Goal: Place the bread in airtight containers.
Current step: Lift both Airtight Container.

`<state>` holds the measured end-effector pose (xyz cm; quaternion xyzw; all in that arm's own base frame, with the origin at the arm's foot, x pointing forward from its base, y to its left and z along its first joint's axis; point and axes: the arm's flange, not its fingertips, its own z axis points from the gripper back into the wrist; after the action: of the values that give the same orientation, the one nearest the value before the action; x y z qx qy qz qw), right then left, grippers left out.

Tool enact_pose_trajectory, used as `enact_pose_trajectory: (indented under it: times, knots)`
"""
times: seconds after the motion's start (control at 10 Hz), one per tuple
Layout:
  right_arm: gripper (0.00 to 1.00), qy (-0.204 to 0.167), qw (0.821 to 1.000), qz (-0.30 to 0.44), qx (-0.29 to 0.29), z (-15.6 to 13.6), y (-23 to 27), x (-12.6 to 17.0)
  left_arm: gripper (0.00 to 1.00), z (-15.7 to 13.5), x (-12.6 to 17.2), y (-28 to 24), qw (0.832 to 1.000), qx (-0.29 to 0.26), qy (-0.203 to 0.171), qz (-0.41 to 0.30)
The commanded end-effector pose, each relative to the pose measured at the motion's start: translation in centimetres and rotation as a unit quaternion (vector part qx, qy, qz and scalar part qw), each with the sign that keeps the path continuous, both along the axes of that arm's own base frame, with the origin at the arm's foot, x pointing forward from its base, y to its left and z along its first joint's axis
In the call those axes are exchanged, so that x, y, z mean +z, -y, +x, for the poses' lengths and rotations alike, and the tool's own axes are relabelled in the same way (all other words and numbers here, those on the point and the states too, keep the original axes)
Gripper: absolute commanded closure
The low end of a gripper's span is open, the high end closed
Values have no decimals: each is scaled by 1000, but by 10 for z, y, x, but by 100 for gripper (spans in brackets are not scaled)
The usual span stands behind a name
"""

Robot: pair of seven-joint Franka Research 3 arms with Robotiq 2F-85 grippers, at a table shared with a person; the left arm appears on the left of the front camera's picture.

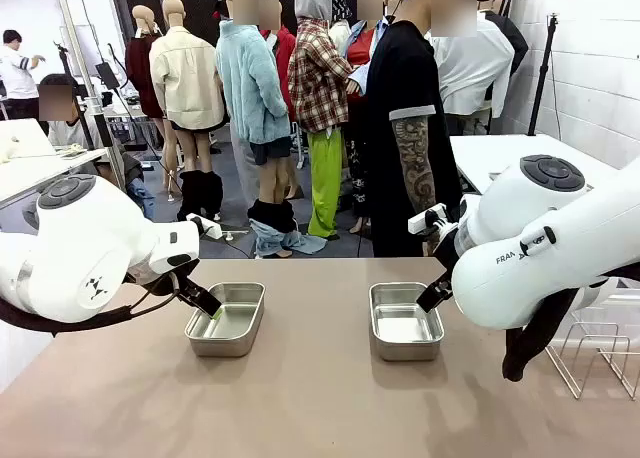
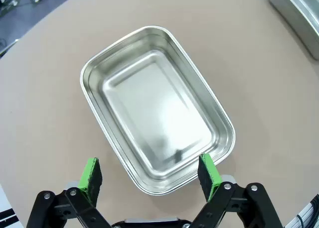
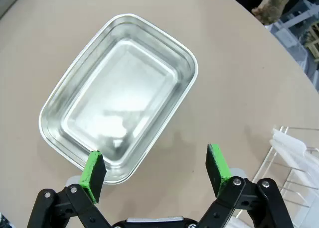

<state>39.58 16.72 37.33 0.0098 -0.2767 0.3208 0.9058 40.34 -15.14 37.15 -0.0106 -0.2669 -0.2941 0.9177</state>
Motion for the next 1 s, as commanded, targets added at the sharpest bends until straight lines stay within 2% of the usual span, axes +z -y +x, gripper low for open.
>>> enact_pose_trajectory:
  times: [0.0, 0.8, 0.9]
  knots:
    - [0, 0, 1000, 0, 0, 0, 0, 0, 0, 0, 0, 0, 1000, 0, 0, 0]
    - [0, 0, 1000, 0, 0, 0, 0, 0, 0, 0, 0, 1, 1000, -1, 0, 0]
    - [0, 24, 1000, -15, 2, -4, 1, 13, 0, 4, 19, 5, 1000, -11, 15, 11]
